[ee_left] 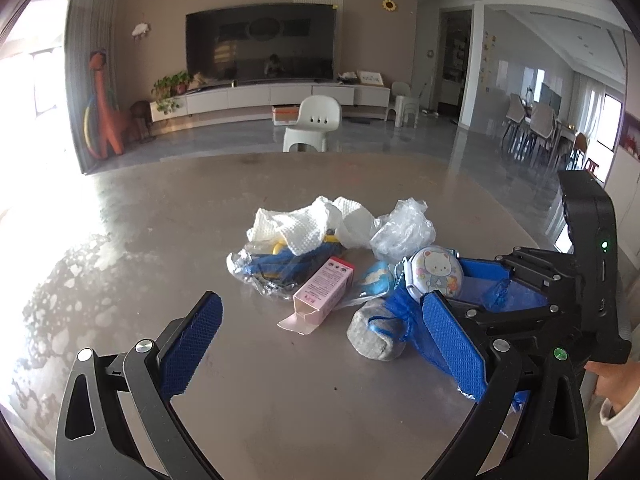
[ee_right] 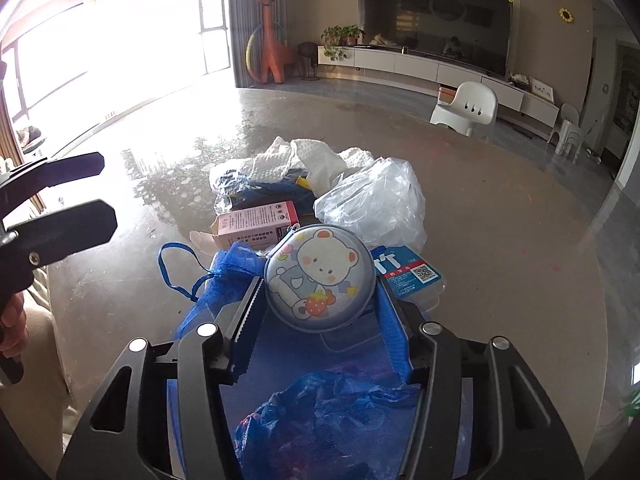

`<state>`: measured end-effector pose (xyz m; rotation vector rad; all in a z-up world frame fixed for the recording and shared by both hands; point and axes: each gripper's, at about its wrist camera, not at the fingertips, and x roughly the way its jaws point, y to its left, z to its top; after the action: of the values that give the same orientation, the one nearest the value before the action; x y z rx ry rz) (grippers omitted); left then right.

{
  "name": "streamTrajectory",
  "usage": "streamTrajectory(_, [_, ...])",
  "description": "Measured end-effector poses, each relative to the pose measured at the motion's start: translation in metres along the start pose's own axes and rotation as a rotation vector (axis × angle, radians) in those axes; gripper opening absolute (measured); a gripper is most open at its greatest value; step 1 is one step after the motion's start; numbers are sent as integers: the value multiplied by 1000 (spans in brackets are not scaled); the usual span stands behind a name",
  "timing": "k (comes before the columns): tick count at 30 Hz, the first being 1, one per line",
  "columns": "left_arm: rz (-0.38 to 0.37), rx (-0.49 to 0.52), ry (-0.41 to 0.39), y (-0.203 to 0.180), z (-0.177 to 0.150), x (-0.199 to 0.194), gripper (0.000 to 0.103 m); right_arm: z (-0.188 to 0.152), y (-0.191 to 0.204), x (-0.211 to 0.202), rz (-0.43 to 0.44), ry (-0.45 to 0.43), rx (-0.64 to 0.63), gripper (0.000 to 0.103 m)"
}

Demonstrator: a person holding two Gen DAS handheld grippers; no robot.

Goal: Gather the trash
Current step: 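Grasp the round bear-print purse with the right tool while the left tool grasps the blue mesh bag, then carry the blue mesh bag and bear-print purse over the white trash bin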

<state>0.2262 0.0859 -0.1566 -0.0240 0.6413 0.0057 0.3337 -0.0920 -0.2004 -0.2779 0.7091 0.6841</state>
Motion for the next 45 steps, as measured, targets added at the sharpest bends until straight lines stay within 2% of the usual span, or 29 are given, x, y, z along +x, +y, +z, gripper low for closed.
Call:
streamTrajectory(6, [-53,9,28,-19,-8,-3,98,0,-6,-41,-50,-53,4,55])
streamTrajectory(10, [-136,-16,70,-39,-15,4,98,-6,-7,-61,-99,-73,-11,55])
streamTrajectory(12, [-157,-51,110,-45,-17,12,98,-9,-9,-69,-115,-85,-11,55])
streamTrajectory(15, [-270,-168,187,-47,-26,29,98,-14,-14,-77,-134,-99,-8,55])
streamTrajectory(17, [-274,-208,205,-48,-29,39,97,-16,-19,-80,-131,-107,6,55])
streamTrajectory(19, [-265,-193,215,-53,-29,47,73,-19,-23,-84,-135,-118,15,55])
streamTrajectory(20, [-248,-169,233,-57,-30,54,67,-20,-25,-87,-133,-122,21,55])
streamTrajectory(21, [-252,-157,261,-60,-31,62,57,-21,-27,-89,-133,-125,27,55])
streamTrajectory(22, [-276,-158,288,-61,-33,68,51,-22,-28,-90,-135,-130,30,55])
streamTrajectory(24, [-283,-176,328,-65,-38,78,47,-22,-30,-93,-134,-138,36,55])
streamTrajectory(26, [-297,-187,310,-66,-37,77,29,-23,-31,-97,-138,-149,37,55])
streamTrajectory(27, [-301,-185,301,-67,-36,76,13,-23,-31,-100,-139,-155,38,55])
streamTrajectory(28, [-311,-179,286,-69,-33,73,3,-24,-31,-102,-139,-160,38,55])
streamTrajectory(35, [-291,-120,200,-83,-12,48,1,-25,-30,-123,-145,-192,44,55])
streamTrajectory(45, [-277,-17,75,-107,33,-21,1,-37,-36,-198,-191,-283,87,55])
